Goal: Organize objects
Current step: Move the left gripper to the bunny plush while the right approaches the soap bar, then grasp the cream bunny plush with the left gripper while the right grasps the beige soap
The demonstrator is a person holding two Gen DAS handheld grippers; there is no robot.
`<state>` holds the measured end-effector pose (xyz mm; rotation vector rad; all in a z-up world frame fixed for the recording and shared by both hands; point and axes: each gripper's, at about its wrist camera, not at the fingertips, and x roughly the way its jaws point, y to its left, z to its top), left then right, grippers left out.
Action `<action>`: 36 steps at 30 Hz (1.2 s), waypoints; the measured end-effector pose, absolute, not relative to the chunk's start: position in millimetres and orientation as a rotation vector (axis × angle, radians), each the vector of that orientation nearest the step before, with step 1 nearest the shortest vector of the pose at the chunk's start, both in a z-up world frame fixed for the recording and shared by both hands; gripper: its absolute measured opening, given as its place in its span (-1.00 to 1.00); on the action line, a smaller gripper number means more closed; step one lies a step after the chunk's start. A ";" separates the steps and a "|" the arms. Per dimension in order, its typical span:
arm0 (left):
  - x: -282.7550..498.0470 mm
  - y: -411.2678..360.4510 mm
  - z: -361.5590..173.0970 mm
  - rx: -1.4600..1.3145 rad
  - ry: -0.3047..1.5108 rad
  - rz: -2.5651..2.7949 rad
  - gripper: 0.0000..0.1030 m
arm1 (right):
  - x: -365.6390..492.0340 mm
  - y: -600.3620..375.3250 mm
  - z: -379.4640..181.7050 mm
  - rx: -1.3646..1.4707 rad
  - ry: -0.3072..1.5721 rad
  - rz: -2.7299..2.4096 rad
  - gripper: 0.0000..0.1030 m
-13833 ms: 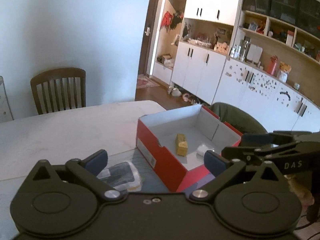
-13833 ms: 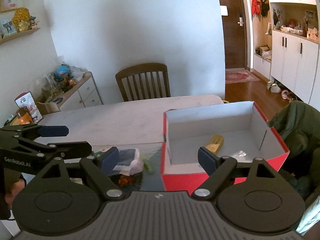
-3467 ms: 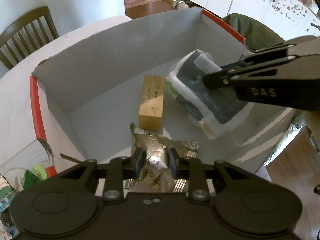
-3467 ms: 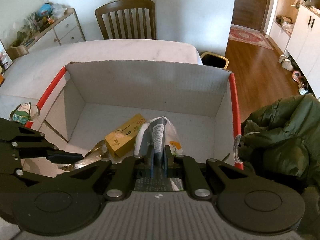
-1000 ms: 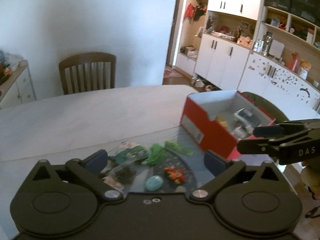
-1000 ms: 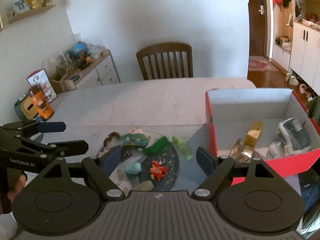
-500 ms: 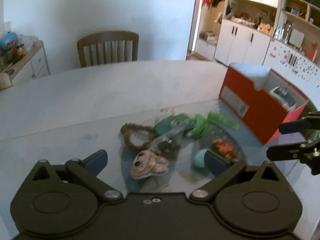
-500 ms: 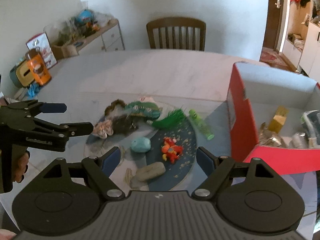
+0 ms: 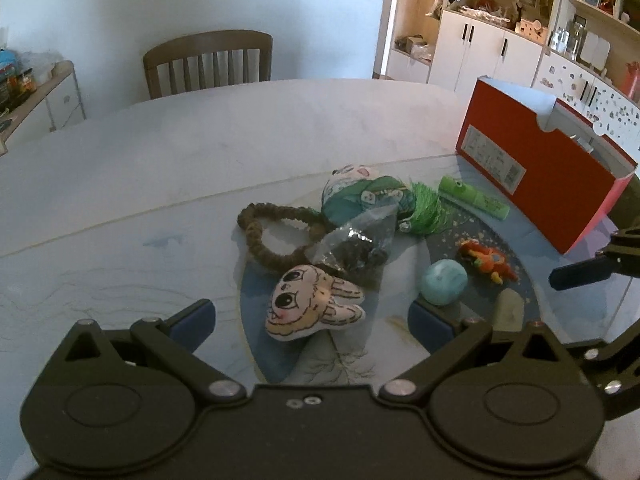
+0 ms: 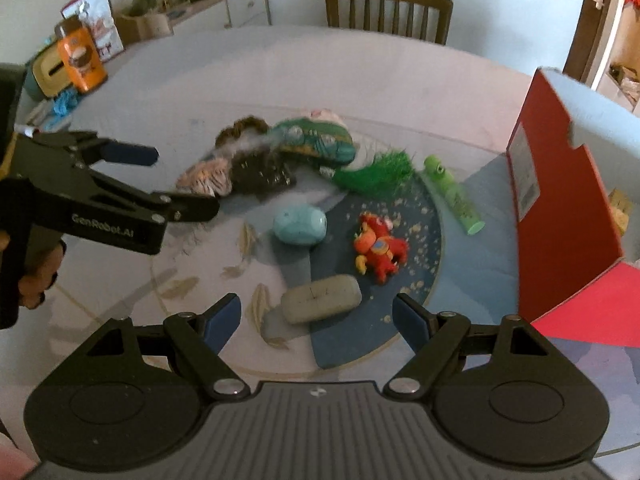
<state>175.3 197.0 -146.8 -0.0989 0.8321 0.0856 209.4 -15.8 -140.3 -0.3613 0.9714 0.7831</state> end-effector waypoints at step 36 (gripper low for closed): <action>168.6 191.9 -140.1 -0.101 0.836 0.103 0.01 | 208.2 -13.2 -142.2 -0.404 0.955 0.792 -0.01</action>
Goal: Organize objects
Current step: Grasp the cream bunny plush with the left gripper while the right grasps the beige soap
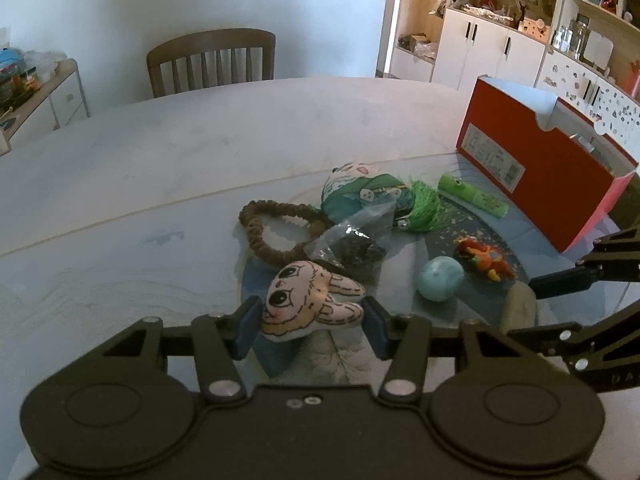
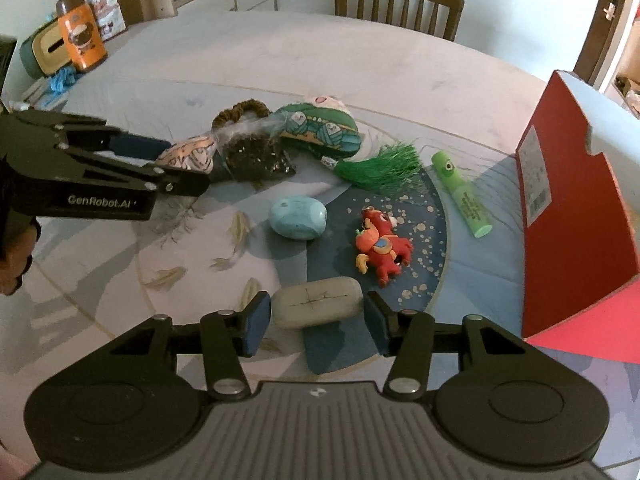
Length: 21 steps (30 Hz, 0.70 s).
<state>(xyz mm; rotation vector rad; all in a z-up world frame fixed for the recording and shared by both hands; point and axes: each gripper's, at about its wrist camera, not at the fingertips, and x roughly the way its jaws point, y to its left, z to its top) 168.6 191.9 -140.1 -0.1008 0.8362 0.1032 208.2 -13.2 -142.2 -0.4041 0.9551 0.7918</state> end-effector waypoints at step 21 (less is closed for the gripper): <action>160.2 118.9 -43.1 -0.069 0.754 0.036 0.01 | 203.3 -88.7 -50.3 -0.257 0.871 0.748 -0.01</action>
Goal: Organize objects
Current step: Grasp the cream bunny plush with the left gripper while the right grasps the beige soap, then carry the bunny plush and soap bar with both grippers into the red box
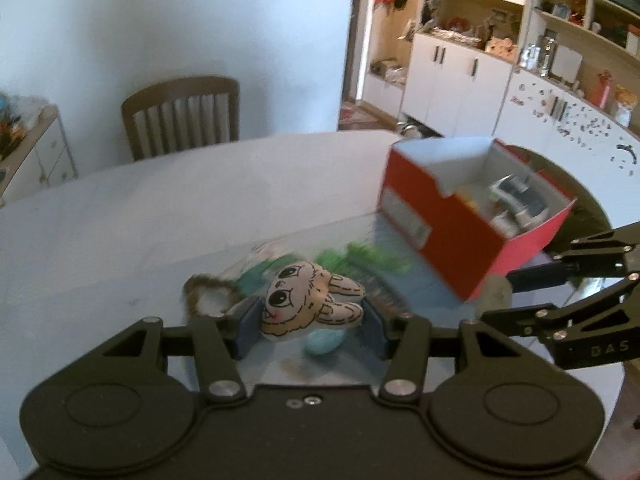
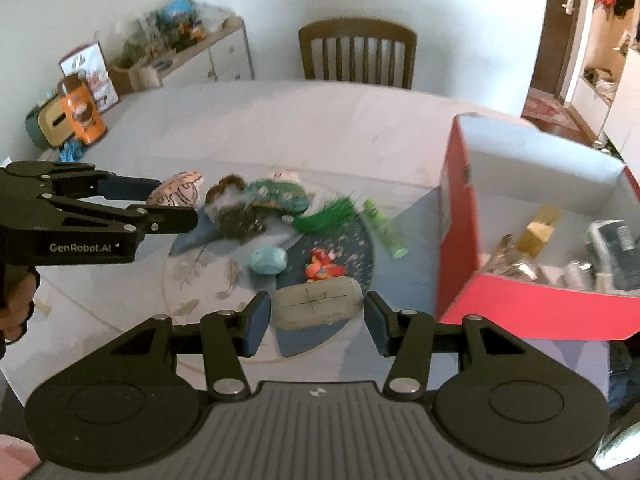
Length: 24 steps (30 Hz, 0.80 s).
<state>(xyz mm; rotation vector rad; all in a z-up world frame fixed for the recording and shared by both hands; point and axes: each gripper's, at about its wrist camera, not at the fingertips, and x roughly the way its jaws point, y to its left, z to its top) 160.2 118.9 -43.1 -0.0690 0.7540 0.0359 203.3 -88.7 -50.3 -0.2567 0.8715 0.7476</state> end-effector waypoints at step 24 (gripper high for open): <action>238.1 -18.4 -0.8 -0.003 0.704 -0.095 0.02 | 276.9 -212.8 1.4 -0.167 0.747 0.673 -0.01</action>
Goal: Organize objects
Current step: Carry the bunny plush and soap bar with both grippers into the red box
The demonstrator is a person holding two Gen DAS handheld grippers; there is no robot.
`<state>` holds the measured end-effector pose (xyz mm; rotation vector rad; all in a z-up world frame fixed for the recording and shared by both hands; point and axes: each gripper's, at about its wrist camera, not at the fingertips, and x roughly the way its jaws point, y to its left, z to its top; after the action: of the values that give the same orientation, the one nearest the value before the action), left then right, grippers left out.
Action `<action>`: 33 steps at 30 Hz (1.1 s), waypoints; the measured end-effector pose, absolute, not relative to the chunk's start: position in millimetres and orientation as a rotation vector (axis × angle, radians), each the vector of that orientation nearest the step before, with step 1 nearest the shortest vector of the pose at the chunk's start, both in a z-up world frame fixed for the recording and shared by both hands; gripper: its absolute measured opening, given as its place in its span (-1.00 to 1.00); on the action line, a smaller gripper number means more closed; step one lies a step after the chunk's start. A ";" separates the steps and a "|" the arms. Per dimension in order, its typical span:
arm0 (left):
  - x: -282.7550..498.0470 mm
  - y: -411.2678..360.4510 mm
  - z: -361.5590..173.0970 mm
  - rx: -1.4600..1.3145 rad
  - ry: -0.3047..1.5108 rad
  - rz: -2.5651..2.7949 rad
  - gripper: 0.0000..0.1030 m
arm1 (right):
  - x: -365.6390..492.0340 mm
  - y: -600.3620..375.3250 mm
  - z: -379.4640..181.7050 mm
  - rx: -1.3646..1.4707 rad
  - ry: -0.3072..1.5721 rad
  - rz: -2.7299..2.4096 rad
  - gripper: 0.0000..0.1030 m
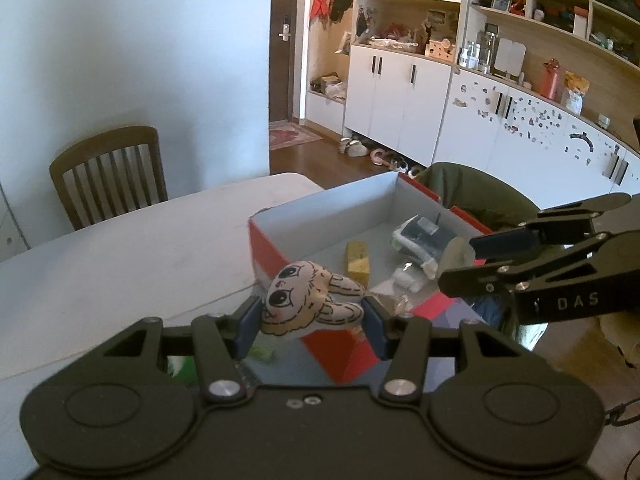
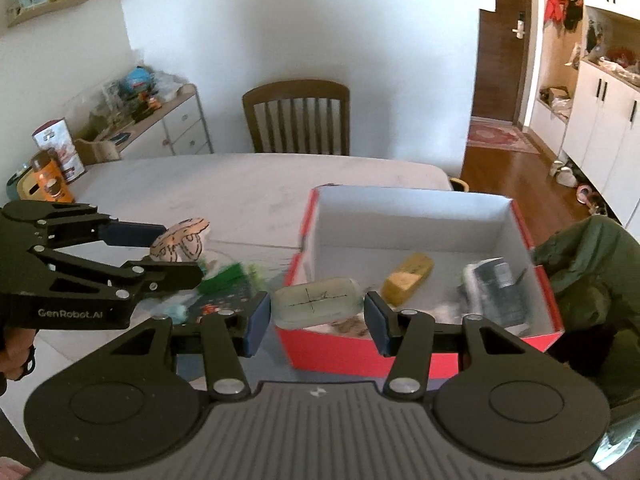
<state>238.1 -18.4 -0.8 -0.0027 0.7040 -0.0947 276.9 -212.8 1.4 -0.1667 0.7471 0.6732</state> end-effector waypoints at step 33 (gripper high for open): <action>424.9 -83.9 -86.9 0.083 0.938 0.040 0.02 | 421.2 -235.1 -88.0 -0.308 0.903 0.687 -0.01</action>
<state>424.9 -83.9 -86.9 0.0830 0.9379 0.0397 421.2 -235.2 -88.0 -0.3079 0.9034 0.6868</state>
